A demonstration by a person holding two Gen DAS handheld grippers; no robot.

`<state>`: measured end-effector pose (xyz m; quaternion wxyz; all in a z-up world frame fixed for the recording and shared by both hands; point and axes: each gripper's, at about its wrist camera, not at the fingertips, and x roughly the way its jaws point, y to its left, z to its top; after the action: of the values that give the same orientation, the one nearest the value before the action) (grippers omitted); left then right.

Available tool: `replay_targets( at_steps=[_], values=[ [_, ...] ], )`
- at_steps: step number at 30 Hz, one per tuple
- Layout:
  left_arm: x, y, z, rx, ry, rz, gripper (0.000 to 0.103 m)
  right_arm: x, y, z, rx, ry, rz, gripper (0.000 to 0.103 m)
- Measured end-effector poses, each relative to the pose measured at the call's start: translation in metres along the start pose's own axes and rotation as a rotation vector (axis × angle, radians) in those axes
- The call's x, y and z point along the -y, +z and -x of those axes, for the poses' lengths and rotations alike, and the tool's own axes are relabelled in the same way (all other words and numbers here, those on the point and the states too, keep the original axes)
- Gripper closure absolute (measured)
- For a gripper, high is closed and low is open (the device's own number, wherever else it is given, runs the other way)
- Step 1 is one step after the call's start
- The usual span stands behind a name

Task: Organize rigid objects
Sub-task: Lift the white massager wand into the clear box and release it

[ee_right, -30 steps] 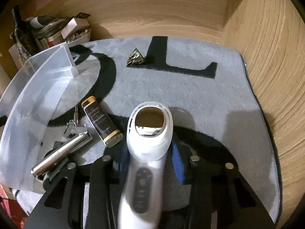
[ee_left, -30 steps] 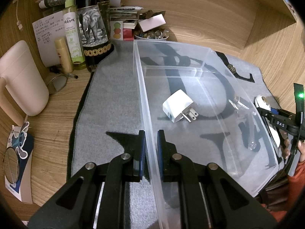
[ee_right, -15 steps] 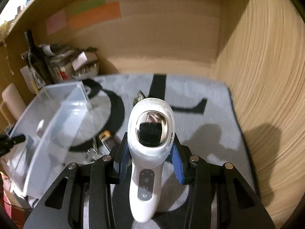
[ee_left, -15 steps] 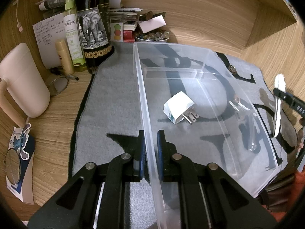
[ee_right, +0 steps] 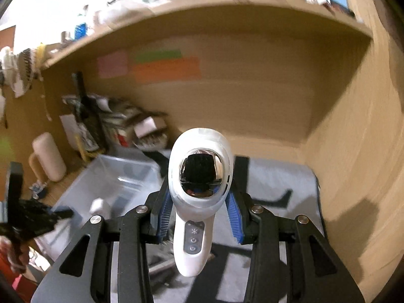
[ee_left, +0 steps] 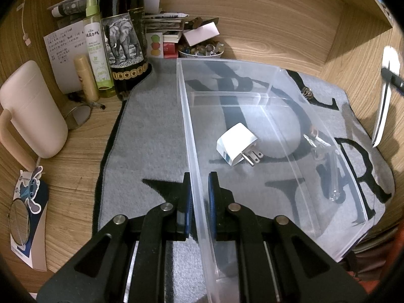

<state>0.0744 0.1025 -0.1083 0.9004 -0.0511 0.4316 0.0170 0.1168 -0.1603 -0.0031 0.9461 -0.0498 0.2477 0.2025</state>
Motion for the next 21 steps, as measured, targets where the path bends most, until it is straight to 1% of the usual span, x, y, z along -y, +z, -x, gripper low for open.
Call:
replay_targets(
  at_steps=[6, 12, 17, 21],
  values=[
    [0.000, 0.000, 0.000, 0.000, -0.001, 0.001, 0.093, -0.031, 0.014, 0.003, 0.042, 0.080, 0.061, 0.067],
    [0.001, 0.000, 0.000, 0.000, 0.000, 0.001, 0.093, -0.059, 0.016, -0.002, 0.047, 0.164, 0.109, 0.067],
    [0.002, -0.001, 0.000, 0.001, 0.000, 0.002, 0.093, -0.077, 0.011, -0.013, 0.012, 0.227, 0.130, 0.067],
    [0.002, 0.000, 0.000, 0.002, -0.002, 0.004, 0.093, -0.088, 0.002, -0.031, -0.049, 0.263, 0.138, 0.067]
  ],
)
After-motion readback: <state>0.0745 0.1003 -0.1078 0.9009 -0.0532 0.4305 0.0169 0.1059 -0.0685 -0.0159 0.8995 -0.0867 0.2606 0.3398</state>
